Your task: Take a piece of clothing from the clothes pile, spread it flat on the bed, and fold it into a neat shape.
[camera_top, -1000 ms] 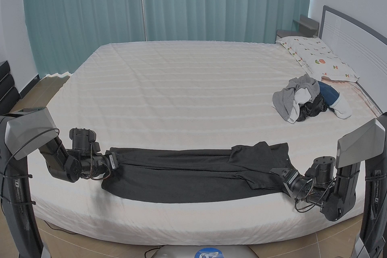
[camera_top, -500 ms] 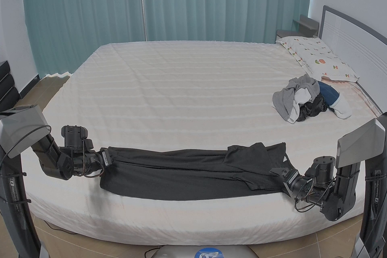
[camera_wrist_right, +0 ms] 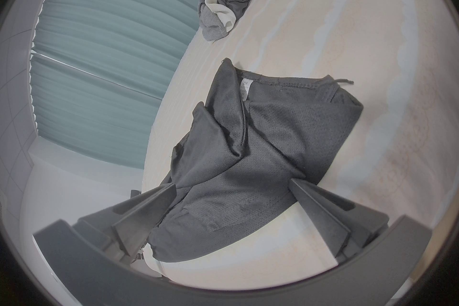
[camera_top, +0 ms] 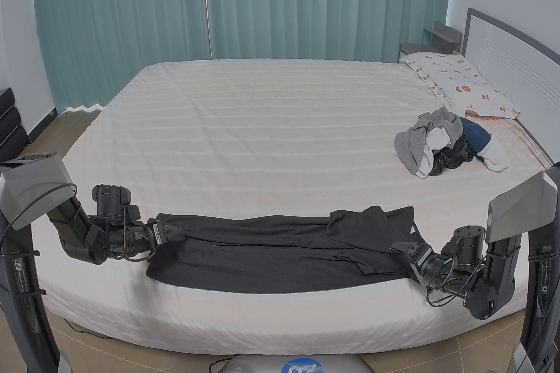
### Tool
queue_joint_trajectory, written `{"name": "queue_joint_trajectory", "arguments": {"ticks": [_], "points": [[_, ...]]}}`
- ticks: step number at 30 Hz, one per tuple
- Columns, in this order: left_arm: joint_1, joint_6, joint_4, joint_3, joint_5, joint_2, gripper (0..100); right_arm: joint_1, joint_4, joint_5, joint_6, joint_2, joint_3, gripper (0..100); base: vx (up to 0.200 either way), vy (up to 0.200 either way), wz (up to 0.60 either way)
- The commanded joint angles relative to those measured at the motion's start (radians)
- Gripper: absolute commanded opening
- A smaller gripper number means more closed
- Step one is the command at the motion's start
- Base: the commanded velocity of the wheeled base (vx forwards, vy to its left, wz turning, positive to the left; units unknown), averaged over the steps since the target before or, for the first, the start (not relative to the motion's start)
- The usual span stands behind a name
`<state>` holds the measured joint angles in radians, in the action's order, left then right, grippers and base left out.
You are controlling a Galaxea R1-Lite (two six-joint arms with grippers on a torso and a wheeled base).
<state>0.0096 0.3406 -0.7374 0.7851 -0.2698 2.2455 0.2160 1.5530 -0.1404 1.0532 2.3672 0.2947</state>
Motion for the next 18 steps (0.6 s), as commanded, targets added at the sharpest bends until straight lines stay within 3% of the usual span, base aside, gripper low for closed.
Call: {"name": "queue_joint_trajectory", "arguments": {"ticks": [1,4,12,14,18], "points": [[0.000,0.011,-0.011,0.008,-0.002,-0.004,100,0.000,0.010,-0.001,-0.001,0.001,0.000,100,0.000,0.000,0.00],[-0.011,0.063,-0.086,0.009,0.007,0.019,100,0.000,0.010,-0.001,-0.001,0.001,-0.002,100,0.000,0.000,0.00],[-0.051,0.051,-0.145,-0.003,0.061,0.071,100,0.002,0.010,-0.001,-0.002,0.003,0.000,100,0.000,0.000,0.00],[-0.059,0.029,-0.143,-0.007,0.067,0.072,100,0.002,0.010,-0.001,-0.002,0.003,0.000,100,0.000,0.000,0.00],[-0.089,-0.032,-0.142,-0.027,0.153,0.071,100,0.003,0.010,0.001,-0.004,0.003,-0.002,100,0.000,0.000,0.00]]}}
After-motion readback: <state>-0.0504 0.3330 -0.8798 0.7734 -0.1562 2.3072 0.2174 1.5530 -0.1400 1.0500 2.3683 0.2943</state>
